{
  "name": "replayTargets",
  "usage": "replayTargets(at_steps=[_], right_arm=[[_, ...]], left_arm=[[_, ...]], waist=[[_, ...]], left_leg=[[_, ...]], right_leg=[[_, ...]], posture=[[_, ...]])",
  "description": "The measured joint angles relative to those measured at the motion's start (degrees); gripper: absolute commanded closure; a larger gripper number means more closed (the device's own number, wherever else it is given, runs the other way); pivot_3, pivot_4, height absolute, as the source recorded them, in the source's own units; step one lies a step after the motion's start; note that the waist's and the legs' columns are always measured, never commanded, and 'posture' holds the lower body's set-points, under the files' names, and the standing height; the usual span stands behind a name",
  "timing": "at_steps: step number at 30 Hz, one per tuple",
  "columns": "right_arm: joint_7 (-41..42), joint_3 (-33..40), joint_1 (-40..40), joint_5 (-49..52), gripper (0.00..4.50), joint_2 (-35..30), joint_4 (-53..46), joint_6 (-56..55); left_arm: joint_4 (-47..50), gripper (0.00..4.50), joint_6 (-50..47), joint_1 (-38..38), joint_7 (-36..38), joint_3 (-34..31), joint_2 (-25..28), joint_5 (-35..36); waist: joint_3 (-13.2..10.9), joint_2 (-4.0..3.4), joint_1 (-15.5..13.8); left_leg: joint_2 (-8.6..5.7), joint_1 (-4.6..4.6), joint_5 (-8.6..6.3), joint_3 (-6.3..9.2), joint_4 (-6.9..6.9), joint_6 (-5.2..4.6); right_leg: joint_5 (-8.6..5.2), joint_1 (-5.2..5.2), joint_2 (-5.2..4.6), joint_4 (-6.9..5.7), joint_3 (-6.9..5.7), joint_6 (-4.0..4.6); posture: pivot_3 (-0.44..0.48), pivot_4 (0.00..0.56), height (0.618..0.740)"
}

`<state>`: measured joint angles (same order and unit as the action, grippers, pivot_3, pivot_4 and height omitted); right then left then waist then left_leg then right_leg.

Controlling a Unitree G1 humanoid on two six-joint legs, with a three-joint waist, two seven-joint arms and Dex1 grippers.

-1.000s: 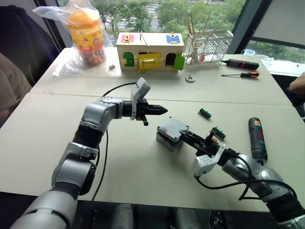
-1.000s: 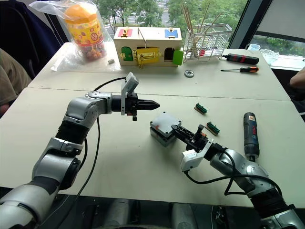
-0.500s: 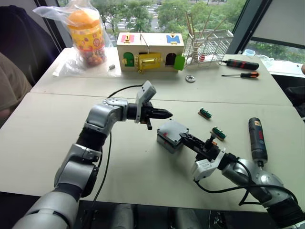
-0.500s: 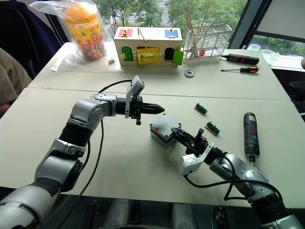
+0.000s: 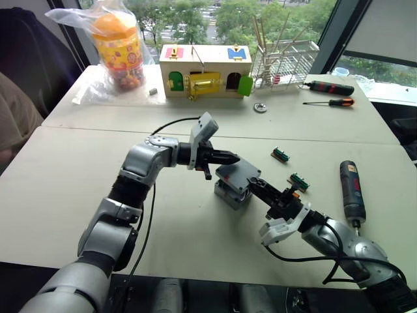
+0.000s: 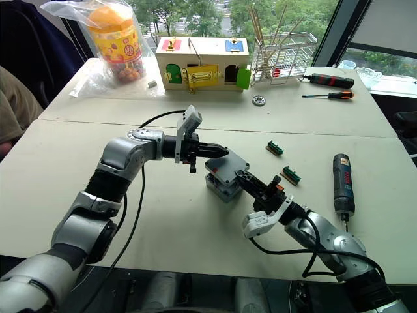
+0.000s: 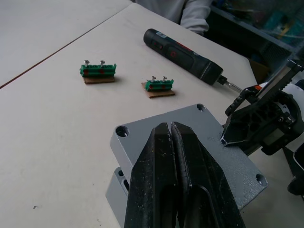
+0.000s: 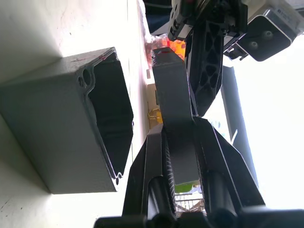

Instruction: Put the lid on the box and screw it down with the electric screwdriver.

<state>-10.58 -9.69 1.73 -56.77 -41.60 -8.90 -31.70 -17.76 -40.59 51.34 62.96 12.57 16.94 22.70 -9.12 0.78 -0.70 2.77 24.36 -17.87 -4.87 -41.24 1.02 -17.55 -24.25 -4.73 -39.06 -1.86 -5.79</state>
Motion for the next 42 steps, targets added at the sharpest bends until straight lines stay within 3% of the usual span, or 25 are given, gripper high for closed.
replayTargets(at_steps=[42], right_arm=[[-1.20, -2.90, -0.02, -0.48, 4.42, -0.38, 4.09, -1.16]], left_arm=[[2.30, 4.47, 6.86, -3.73, 3.04, 6.65, 1.61, -7.56]], waist=[[0.05, -0.03, -0.03]], left_leg=[[0.00, -0.12, 0.00, -0.02, -0.01, 0.00]], right_leg=[[0.00, 0.16, 0.00, -0.01, 0.00, 0.00]], posture=[[0.000, 0.150, 0.708]])
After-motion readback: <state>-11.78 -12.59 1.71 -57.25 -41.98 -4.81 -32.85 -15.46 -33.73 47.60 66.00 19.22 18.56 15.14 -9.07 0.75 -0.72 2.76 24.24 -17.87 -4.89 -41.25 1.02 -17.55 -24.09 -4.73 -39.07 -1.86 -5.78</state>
